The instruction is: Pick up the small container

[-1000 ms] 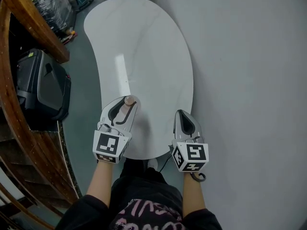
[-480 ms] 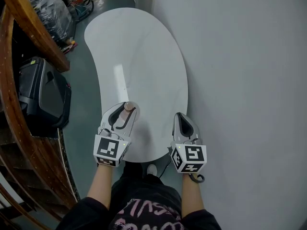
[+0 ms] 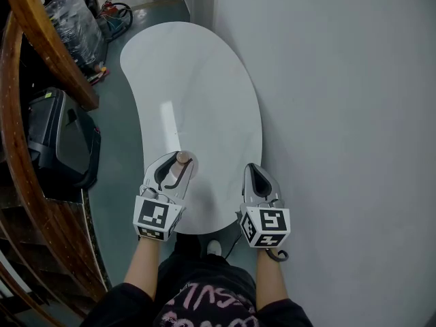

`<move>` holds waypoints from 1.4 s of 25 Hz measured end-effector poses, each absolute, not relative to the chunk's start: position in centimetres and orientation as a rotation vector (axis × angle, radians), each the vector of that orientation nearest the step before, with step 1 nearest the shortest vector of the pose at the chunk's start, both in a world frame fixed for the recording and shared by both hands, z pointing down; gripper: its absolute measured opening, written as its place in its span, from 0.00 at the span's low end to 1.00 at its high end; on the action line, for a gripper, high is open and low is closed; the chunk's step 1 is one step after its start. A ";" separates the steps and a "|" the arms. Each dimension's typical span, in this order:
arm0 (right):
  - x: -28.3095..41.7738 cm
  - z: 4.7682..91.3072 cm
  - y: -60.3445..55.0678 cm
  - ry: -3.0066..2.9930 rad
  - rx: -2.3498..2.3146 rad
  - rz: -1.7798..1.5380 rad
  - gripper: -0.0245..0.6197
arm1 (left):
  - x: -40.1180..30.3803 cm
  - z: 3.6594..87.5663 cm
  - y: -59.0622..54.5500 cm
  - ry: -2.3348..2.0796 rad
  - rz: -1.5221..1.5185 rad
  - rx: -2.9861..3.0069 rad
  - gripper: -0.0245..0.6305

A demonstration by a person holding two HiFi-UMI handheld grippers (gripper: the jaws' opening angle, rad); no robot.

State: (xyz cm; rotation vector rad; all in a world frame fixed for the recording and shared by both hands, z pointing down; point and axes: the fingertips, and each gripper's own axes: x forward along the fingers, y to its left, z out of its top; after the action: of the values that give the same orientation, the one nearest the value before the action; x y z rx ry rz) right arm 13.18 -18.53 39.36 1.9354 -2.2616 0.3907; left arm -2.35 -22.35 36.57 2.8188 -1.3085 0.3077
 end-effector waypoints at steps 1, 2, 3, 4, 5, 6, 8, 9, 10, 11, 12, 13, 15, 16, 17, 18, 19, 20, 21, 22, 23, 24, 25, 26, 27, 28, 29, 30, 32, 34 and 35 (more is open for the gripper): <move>13.2 39.3 -18.5 -2.262 1.937 0.388 0.05 | -2.3 36.5 -22.3 -1.308 0.308 2.818 0.24; 13.3 39.3 -18.4 -2.262 1.939 0.386 0.05 | -2.3 36.5 -22.2 -1.308 0.309 2.817 0.24; 13.4 39.3 -18.3 -2.263 1.941 0.384 0.05 | -2.2 36.5 -22.1 -1.309 0.308 2.819 0.24; 13.4 39.2 -18.2 -2.263 1.943 0.382 0.05 | -2.3 36.4 -22.0 -1.310 0.309 2.821 0.24; 13.4 39.0 -18.1 -2.264 1.945 0.379 0.05 | -2.4 36.3 -21.9 -1.311 0.311 2.823 0.24; 13.3 38.8 -18.0 -2.266 1.945 0.376 0.05 | -2.5 36.2 -21.7 -1.312 0.311 2.825 0.24; 12.9 38.5 -18.0 -2.271 1.942 0.367 0.05 | -3.0 36.0 -21.5 -1.319 0.311 2.827 0.23; 12.7 38.4 -18.0 -2.275 1.938 0.364 0.05 | -3.1 35.9 -21.4 -1.322 0.310 2.828 0.24; 12.5 38.4 -18.0 -2.280 1.934 0.361 0.05 | -3.3 35.8 -21.4 -1.326 0.308 2.827 0.24; 12.4 38.4 -18.0 -2.285 1.928 0.358 0.05 | -3.4 35.8 -21.3 -1.329 0.304 2.826 0.23; 12.2 38.3 -18.0 -2.291 1.921 0.354 0.05 | -3.5 35.7 -21.3 -1.334 0.300 2.825 0.23; 11.9 38.2 -18.1 -2.297 1.913 0.350 0.05 | -3.7 35.5 -21.2 -1.341 0.295 2.824 0.23; 11.0 37.8 -18.2 -2.312 1.892 0.340 0.05 | -4.4 35.0 -21.1 -1.357 0.289 2.820 0.24; 10.6 37.6 -18.3 -2.321 1.881 0.335 0.05 | -4.7 34.8 -21.1 -1.366 0.286 2.817 0.23; 10.2 37.4 -18.5 -2.330 1.869 0.332 0.05 | -5.0 34.6 -21.0 -1.376 0.283 2.813 0.23; 9.8 37.4 -18.6 -2.339 1.856 0.329 0.05 | -5.3 34.6 -21.0 -1.387 0.281 2.809 0.23; 9.4 37.3 -18.8 -2.349 1.844 0.326 0.05 | -5.6 34.6 -21.0 -1.397 0.279 2.806 0.23; 9.0 37.3 -18.9 -2.359 1.832 0.324 0.05 | -5.9 34.8 -20.9 -1.408 0.277 2.805 0.23; 8.6 37.3 -19.0 -2.370 1.819 0.321 0.05 | -6.3 34.9 -20.8 -1.418 0.275 2.806 0.23; 8.1 37.3 -19.1 -2.380 1.805 0.317 0.05 | -6.7 35.0 -20.7 -1.430 0.275 2.807 0.23; 7.6 37.2 -19.2 -2.390 1.790 0.313 0.05 | -7.1 35.0 -20.6 -1.444 0.278 2.805 0.23; 7.1 37.1 -19.4 -2.400 1.775 0.309 0.05 | -7.5 34.9 -20.6 -1.458 0.281 2.801 0.23; 6.6 37.0 -19.5 -2.410 1.761 0.305 0.05 | -7.8 34.8 -20.6 -1.473 0.281 2.795 0.23; 6.3 37.0 -19.7 -2.419 1.748 0.302 0.05 | -8.2 34.8 -20.6 -1.487 0.278 2.787 0.23; 6.0 37.0 -19.9 -2.429 1.735 0.300 0.05 | -8.4 34.7 -20.6 -1.501 0.275 2.779 0.23; 5.7 37.1 -20.1 -2.437 1.722 0.299 0.05 | -8.7 34.7 -20.6 -1.513 0.273 2.771 0.23; 5.4 37.1 -20.2 -2.444 1.709 0.297 0.05 | -8.9 34.7 -20.6 -1.526 0.271 2.763 0.23; 5.1 37.1 -20.4 -2.449 1.697 0.293 0.05 | -9.3 34.7 -20.6 -1.538 0.269 2.756 0.23; 4.6 37.0 -20.7 -2.458 1.679 0.285 0.05 | -10.0 34.6 -20.6 -1.560 0.265 2.742 0.23; 4.4 36.7 -20.9 -2.465 1.668 0.278 0.05 | -10.4 34.4 -20.6 -1.580 0.261 2.730 0.23; 4.5 36.5 -21.0 -2.468 1.664 0.276 0.05 | -10.5 34.3 -20.6 -1.589 0.261 2.725 0.23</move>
State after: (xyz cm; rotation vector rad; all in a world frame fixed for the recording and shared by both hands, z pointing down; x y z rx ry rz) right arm 4.45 -20.99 36.54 1.6643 -2.4679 0.2764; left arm -10.52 -20.61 34.27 2.7251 -1.5895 0.2606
